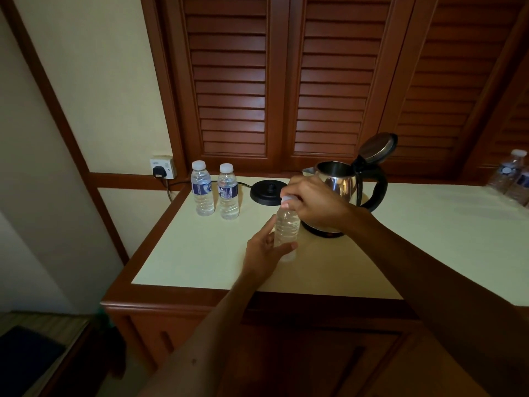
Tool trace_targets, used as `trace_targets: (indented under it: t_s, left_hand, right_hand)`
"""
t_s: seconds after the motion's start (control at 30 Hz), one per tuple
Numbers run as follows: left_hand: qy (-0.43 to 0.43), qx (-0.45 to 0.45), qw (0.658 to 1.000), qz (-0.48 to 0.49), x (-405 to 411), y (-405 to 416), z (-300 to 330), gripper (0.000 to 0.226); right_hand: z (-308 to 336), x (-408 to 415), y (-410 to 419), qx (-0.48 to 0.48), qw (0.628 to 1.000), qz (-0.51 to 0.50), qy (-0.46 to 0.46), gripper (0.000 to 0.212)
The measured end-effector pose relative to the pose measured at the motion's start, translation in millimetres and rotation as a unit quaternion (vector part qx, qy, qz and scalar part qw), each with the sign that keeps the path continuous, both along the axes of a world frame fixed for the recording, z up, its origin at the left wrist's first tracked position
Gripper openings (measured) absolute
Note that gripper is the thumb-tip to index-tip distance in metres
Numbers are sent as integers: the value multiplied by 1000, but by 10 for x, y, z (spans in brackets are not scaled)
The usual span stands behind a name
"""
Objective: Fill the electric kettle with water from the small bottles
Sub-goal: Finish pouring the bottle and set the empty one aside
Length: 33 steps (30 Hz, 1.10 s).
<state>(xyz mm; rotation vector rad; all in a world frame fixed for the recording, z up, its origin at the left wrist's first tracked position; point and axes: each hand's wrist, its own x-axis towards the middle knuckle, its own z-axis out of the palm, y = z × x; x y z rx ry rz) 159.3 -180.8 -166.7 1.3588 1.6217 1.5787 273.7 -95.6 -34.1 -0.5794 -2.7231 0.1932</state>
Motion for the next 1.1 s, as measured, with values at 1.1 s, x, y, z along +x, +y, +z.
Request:
trace_targets:
  t_s: [1.1]
  left_hand:
    - [2, 3, 1000, -16, -20, 27, -10, 68]
  right_hand:
    - [25, 81, 53, -24, 998, 50, 18, 45]
